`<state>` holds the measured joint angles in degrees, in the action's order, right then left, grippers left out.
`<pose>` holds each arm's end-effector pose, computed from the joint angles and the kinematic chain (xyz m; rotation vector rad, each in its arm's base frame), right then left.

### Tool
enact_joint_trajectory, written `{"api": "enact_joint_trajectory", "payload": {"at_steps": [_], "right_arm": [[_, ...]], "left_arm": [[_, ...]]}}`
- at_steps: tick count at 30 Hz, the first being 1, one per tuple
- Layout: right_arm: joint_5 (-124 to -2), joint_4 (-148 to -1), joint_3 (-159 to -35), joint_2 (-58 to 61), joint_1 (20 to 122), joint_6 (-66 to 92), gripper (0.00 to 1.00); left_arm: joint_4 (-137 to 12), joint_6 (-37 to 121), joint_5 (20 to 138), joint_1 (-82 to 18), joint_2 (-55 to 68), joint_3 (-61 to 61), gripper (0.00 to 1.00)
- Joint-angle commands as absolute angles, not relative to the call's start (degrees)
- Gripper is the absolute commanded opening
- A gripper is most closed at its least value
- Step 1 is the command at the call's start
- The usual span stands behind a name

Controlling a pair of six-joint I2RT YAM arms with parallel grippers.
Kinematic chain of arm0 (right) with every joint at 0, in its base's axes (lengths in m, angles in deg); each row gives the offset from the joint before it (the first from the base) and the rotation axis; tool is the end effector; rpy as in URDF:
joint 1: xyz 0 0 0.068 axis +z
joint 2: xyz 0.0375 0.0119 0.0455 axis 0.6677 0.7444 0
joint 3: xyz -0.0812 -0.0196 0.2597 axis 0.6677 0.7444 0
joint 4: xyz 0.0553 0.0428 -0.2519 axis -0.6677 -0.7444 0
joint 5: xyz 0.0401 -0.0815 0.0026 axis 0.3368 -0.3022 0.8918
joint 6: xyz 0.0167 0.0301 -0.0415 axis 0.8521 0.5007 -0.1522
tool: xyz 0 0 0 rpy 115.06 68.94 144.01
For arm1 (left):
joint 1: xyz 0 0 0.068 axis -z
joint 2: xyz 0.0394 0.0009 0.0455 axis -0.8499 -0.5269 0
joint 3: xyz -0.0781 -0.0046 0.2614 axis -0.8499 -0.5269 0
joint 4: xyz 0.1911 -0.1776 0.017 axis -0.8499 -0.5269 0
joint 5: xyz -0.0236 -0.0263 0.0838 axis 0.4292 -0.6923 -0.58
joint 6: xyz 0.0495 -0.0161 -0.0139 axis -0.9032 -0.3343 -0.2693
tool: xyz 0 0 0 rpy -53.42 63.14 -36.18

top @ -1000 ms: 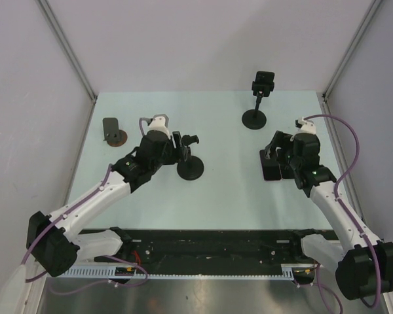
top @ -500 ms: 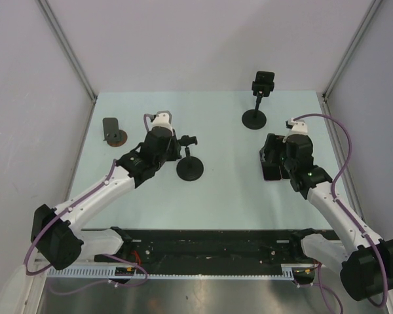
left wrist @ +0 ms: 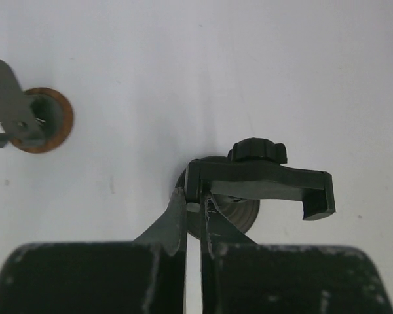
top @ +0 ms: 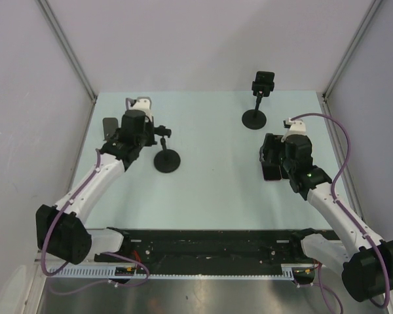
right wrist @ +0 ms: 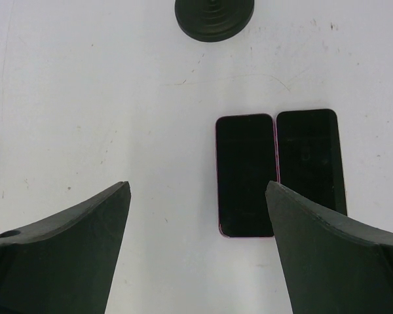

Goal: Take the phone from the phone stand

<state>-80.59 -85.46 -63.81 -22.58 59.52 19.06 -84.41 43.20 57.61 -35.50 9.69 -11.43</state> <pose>0.2180 0.0626 0.2840 0.0272 2.0197 0.1558 0.2651 -0.1021 0.3174 0.0553 2.1082 -0.1241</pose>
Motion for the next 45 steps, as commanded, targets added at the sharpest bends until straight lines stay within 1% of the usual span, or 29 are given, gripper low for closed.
{"api": "enact_joint_trajectory", "payload": {"at_steps": [1, 5, 9, 18, 27, 35, 40, 42, 43, 45], "right_arm": [[-80.72, -82.35, -65.1, -23.67, 60.09, 17.47, 0.9], [-80.63, -82.35, -65.1, -23.93, 60.09, 16.95, 0.89], [-80.02, -82.08, -65.1, -23.85, 60.09, 16.59, 0.89], [-80.72, -82.26, -65.1, -24.29, 60.0, 15.27, 0.89], [-80.63, -82.17, -65.1, -24.11, 59.65, 15.01, 0.89], [-79.93, -82.0, -65.1, -24.02, 59.03, 15.27, 0.89], [-79.31, -82.17, -65.1, -24.28, 58.24, 15.63, 0.89], [-78.96, -82.17, -65.1, -24.28, 57.89, 15.89, 0.89], [-78.52, -82.08, -65.1, -24.28, 57.8, 16.06, 0.89], [-78.0, -81.82, -65.19, -24.2, 57.36, 16.42, 0.89]], "left_arm": [[-77.01, 34.18, 65.66, -44.72, 7.64, -4.96, 0.0], [-75.17, 32.34, 72.17, -50.99, 2.64, -2.4, 0.0], [-71.13, 29.62, 74.99, -54.33, -1.67, -0.47, 0.0], [-69.63, 27.68, 80.79, -61.98, -8.01, 6.04, 0.0], [-69.71, 25.21, 80.98, -63.74, -10.56, 7.98, 0.0], [-70.15, 24.68, 85.9, -64.09, -13.37, 9.38, 0.0], [-70.51, 23.81, 84.85, -64.18, -14.34, 10.52, 0.01], [-70.68, 23.72, 84.93, -64.09, -14.43, 10.7, 0.06], [-70.86, 23.8, 85.02, -64.18, -14.26, 10.7, 0.15], [-71.12, 24.07, 85.46, -64.09, -13.99, 10.53, 0.28]]}}
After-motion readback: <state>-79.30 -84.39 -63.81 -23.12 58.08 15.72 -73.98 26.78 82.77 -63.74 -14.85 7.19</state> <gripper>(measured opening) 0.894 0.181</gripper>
